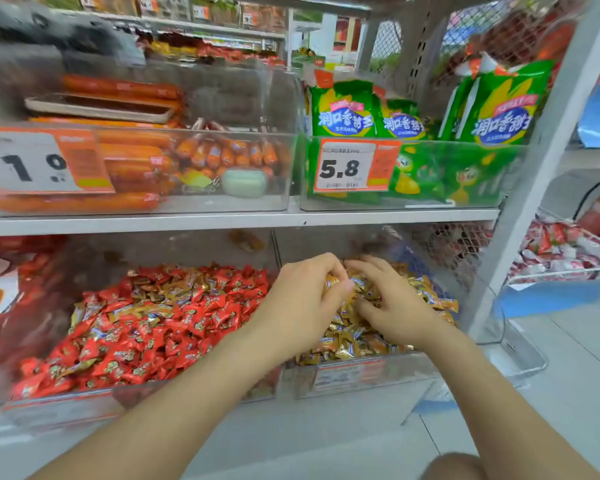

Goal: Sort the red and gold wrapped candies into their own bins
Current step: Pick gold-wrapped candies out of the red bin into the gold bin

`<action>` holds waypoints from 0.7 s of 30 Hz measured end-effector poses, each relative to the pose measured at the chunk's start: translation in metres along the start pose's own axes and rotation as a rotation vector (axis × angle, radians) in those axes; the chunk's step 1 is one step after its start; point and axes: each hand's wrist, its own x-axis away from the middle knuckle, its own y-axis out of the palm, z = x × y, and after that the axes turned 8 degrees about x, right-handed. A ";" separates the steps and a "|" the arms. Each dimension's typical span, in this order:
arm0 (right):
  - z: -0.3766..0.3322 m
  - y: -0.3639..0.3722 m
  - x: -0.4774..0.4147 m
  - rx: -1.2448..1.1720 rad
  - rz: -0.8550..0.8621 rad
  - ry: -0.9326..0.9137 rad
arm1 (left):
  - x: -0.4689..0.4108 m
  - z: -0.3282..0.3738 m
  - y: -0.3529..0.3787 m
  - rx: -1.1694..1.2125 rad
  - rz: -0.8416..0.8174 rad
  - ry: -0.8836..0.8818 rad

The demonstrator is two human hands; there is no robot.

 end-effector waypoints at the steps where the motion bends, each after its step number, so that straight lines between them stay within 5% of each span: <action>1: 0.000 -0.006 0.005 -0.060 0.017 0.001 | -0.013 0.000 0.013 -0.042 0.001 -0.007; 6: 0.014 -0.021 0.016 -0.064 0.139 0.054 | -0.057 -0.017 0.050 -0.189 -0.185 -0.202; 9: 0.005 -0.026 0.017 -0.021 0.226 0.112 | -0.056 -0.015 0.048 -0.362 -0.286 -0.175; 14: -0.052 -0.024 0.013 -0.114 0.257 -0.025 | -0.002 -0.007 0.002 -0.346 0.041 0.068; 18: -0.121 -0.016 0.009 -0.248 0.229 -0.128 | 0.039 -0.046 -0.062 -0.386 0.106 -0.168; 21: -0.169 0.002 -0.004 -0.237 0.131 -0.194 | 0.053 -0.079 -0.111 -0.594 0.001 -0.572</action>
